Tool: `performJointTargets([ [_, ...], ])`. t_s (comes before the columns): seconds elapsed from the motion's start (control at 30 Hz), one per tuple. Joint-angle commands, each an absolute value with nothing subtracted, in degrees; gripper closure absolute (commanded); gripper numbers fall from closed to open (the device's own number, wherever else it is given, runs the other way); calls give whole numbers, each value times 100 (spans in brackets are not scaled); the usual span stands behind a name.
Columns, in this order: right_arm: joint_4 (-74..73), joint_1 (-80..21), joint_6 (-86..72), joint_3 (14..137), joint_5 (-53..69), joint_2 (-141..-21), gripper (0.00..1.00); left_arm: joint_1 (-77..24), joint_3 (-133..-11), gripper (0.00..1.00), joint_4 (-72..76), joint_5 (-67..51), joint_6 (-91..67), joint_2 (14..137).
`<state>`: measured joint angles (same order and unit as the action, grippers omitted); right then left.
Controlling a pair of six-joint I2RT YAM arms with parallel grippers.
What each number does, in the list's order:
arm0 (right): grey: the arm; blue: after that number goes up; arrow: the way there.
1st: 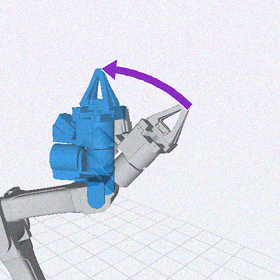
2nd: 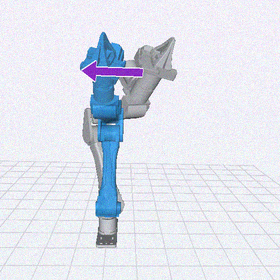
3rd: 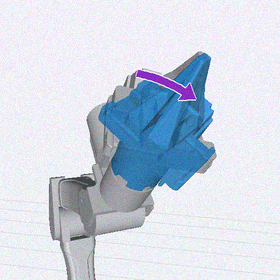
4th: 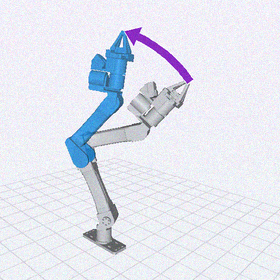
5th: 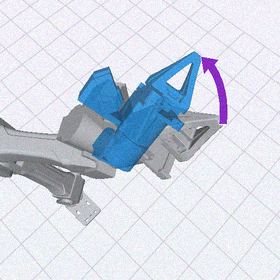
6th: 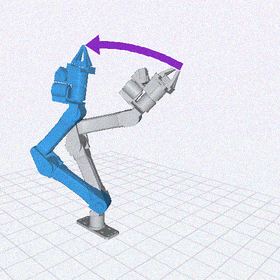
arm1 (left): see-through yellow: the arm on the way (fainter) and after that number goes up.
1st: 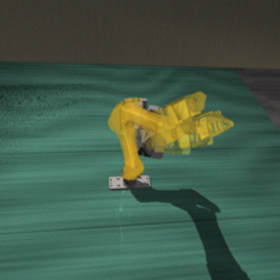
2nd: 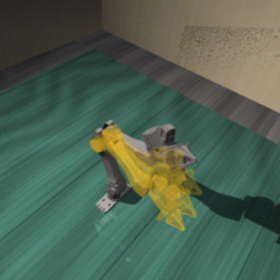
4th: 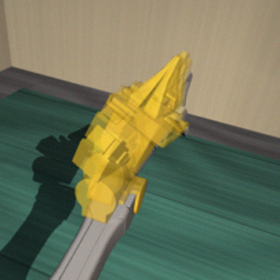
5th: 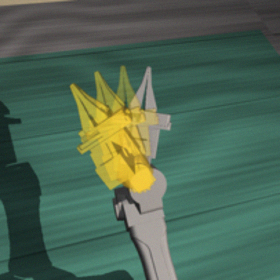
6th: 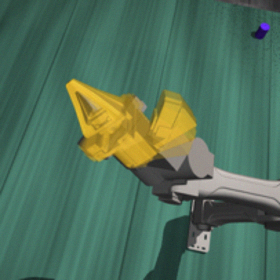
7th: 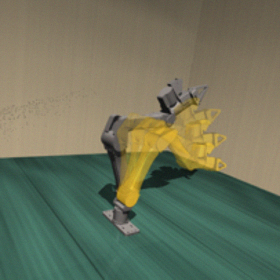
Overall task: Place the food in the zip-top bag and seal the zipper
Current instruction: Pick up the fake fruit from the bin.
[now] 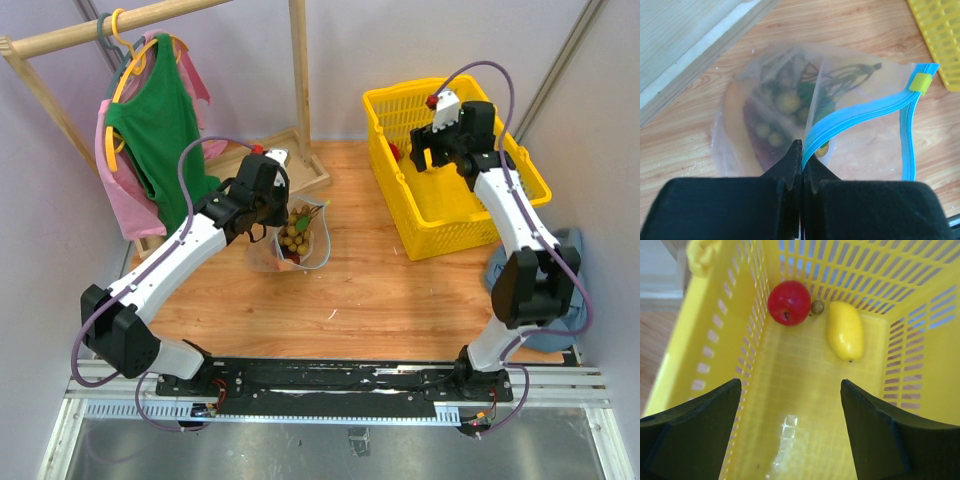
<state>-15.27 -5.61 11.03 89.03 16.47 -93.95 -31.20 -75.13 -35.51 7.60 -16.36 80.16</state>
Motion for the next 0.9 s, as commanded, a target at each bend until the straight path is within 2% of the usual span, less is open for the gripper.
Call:
performJointTargets([
  [0.0,-1347,-431,2077,9370,2024,-10173,17,-3085,-7312,100,-3188,574,-1362,7812],
  [0.2,-1031,-314,2329,10144,1380,-11477,16,-3085,-7145,100,-3077,631,-1319,7816],
  [0.47,-1111,-170,2232,11425,1283,-13112,10,-3048,-7145,100,-3105,650,-1292,7971],
  [0.63,-884,-82,2224,11686,1282,-13667,1,-3019,-7106,100,-3076,536,-1301,7979],
  [0.87,-1009,8,2211,12040,1814,-14148,2,-3006,-7113,100,-3077,524,-1283,8033],
])
